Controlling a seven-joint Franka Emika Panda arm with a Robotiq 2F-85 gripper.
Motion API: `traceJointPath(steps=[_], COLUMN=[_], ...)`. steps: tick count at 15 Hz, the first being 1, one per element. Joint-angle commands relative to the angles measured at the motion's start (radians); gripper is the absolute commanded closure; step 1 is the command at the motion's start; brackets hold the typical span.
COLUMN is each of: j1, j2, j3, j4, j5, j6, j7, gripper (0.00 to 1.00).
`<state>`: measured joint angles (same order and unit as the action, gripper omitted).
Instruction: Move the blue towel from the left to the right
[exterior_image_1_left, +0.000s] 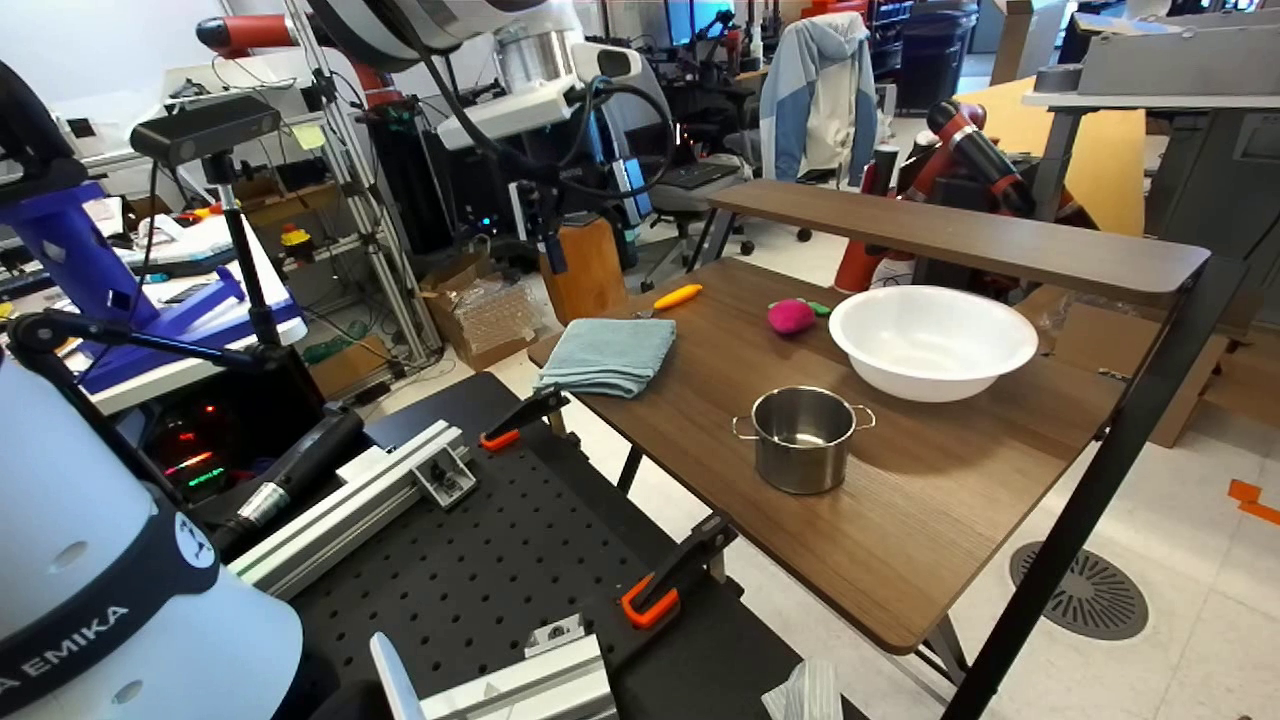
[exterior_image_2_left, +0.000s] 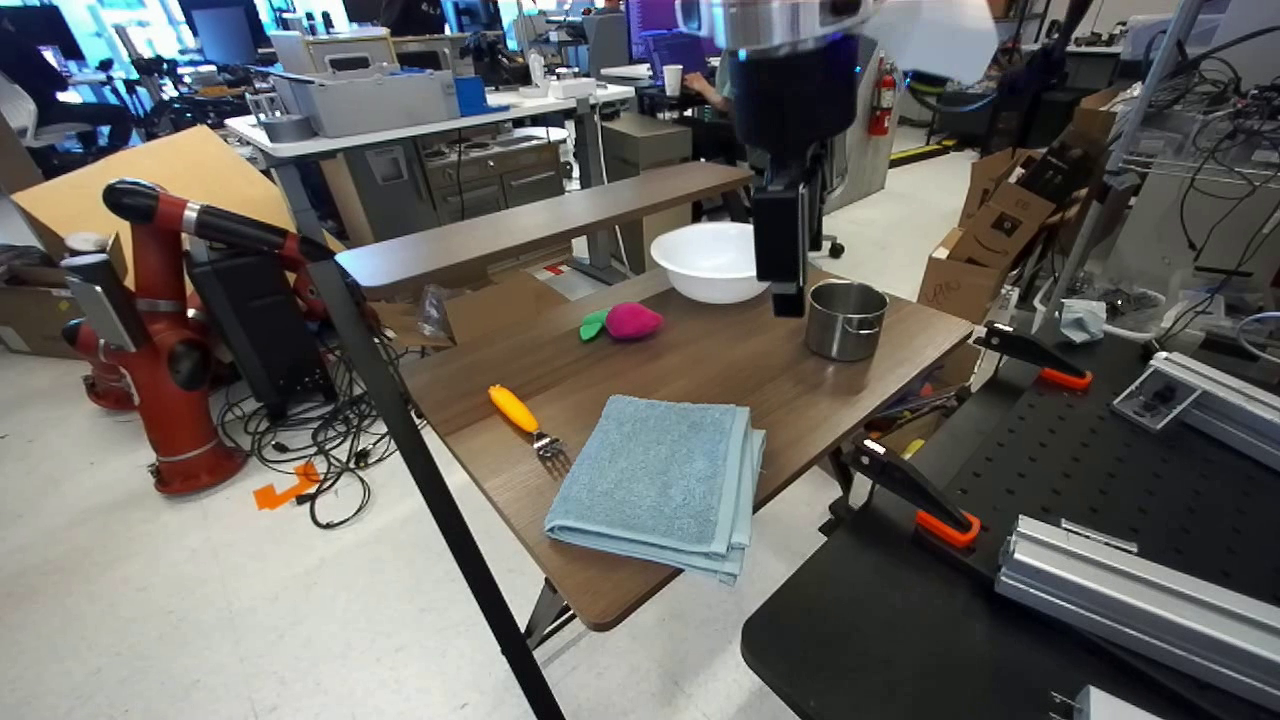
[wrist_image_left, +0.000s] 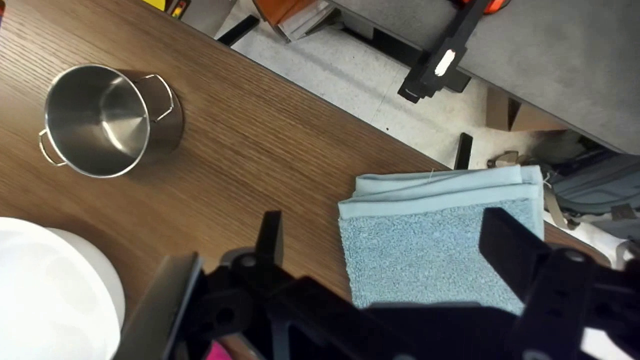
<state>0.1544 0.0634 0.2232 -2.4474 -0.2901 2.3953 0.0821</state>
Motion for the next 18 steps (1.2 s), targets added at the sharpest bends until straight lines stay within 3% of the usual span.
traceJointPath(steps=[1,3,9,18], j1=[0.022,0.028,0.029,0.073], j2=[0.039,0.092,0.098,0.243], j3=[-0.02,-0.026,-0.027,-0.006], j4=[0.022,0.054,0.067,0.065], j5=[-0.021,-0.047,-0.049,-0.04], j6=[-0.004,-0.004,-0.011,0.325], j7=[0.007,0.019,0.02,-0.064], gripper=[0.0,0.0,0.0,0.0])
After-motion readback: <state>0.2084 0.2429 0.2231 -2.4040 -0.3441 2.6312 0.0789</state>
